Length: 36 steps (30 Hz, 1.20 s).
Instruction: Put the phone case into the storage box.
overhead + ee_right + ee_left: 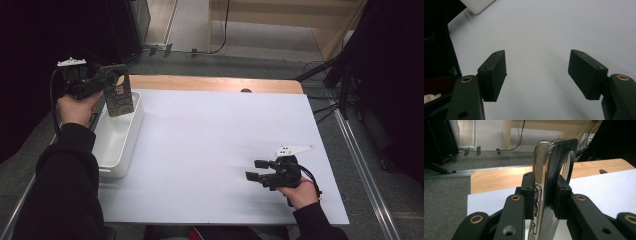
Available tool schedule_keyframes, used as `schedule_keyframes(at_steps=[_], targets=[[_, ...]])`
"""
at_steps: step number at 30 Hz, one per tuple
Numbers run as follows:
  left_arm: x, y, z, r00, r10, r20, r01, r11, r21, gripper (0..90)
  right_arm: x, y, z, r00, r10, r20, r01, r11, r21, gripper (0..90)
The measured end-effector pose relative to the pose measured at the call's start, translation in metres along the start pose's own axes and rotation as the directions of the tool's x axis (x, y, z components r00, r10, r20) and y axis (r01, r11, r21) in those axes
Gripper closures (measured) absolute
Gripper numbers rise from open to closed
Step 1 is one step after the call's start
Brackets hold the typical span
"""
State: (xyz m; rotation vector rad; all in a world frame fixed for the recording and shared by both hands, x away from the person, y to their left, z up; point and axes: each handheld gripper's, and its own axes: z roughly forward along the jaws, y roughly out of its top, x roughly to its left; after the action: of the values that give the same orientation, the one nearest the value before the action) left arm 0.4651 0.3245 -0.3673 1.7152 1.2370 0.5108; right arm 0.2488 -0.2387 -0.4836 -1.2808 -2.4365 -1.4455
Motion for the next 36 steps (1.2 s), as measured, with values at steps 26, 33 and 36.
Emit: schedule_keyframes(at_steps=[26,33,36], targets=[[-0.001,-0.012,0.031,0.9999,-0.008,0.013,0.008,0.9998,0.020,74.1,-0.001,-0.001,-0.002,1.0000,0.007,0.004,-0.007,1.000,-0.006,29.8],[0.006,-0.018,0.037,0.9998,-0.010,0.014,0.010,0.9995,0.032,73.9,-0.003,-0.001,-0.002,0.9999,0.011,0.003,-0.011,1.000,-0.006,29.8],[0.009,-0.021,0.038,0.9995,-0.026,0.019,0.026,0.9994,0.023,73.7,-0.003,-0.001,-0.001,0.9999,0.013,0.007,-0.013,1.000,-0.004,29.8]])
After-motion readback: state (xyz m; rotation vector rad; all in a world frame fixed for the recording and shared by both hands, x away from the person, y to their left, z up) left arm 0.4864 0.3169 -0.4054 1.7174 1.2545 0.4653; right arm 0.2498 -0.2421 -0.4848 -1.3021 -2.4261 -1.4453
